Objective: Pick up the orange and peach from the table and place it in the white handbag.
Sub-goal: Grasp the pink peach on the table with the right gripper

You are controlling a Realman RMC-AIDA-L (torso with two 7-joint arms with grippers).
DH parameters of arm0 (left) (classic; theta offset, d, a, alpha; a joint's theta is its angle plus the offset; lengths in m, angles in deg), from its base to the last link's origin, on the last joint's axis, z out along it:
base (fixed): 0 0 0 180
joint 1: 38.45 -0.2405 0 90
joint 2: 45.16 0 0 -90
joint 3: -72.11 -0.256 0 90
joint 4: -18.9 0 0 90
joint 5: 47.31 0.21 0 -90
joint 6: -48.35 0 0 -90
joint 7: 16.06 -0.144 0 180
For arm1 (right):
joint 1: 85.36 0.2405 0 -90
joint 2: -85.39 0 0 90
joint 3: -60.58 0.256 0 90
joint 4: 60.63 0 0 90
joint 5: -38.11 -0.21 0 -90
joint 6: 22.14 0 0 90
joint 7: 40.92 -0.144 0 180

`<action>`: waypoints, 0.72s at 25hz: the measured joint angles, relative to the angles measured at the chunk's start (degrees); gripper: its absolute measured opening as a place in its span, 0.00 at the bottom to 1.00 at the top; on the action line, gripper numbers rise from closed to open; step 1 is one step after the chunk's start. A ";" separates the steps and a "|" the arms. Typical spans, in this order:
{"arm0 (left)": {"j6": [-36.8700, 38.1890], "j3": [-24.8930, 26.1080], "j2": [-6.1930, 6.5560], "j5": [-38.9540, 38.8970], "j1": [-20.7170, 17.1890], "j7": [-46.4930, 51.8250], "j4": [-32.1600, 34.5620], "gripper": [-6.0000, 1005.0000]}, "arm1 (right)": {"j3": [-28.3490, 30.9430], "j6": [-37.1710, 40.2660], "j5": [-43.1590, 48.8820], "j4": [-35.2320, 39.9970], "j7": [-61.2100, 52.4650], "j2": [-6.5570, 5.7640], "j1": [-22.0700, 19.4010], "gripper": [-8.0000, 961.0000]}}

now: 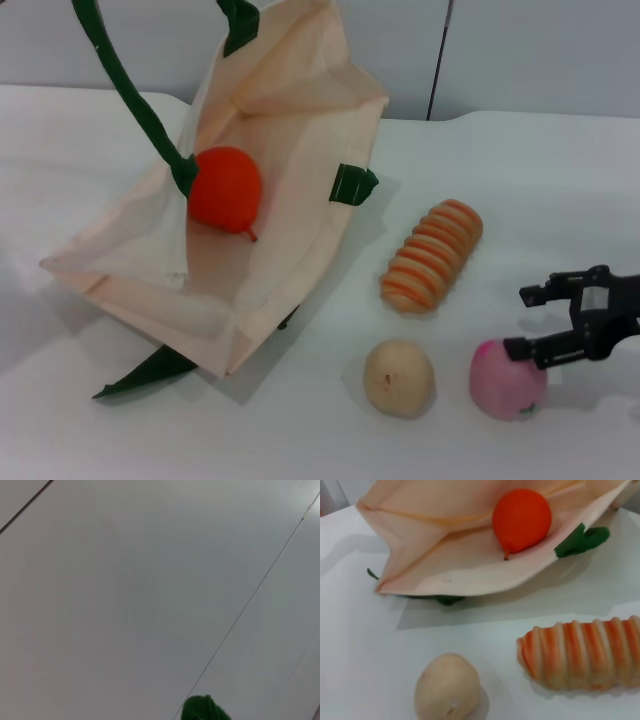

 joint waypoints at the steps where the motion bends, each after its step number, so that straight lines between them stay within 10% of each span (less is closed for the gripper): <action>1: 0.01 0.03 0.00 0.00 0.03 0.00 0.00 0.13 | -0.90 0.27 0.02 -0.13 -0.39 0.00 -0.05 0.88; 18: 0.06 0.15 -0.02 -0.03 -0.03 0.03 0.00 0.13 | -8.98 5.23 0.09 -0.45 -4.02 0.32 -0.34 0.87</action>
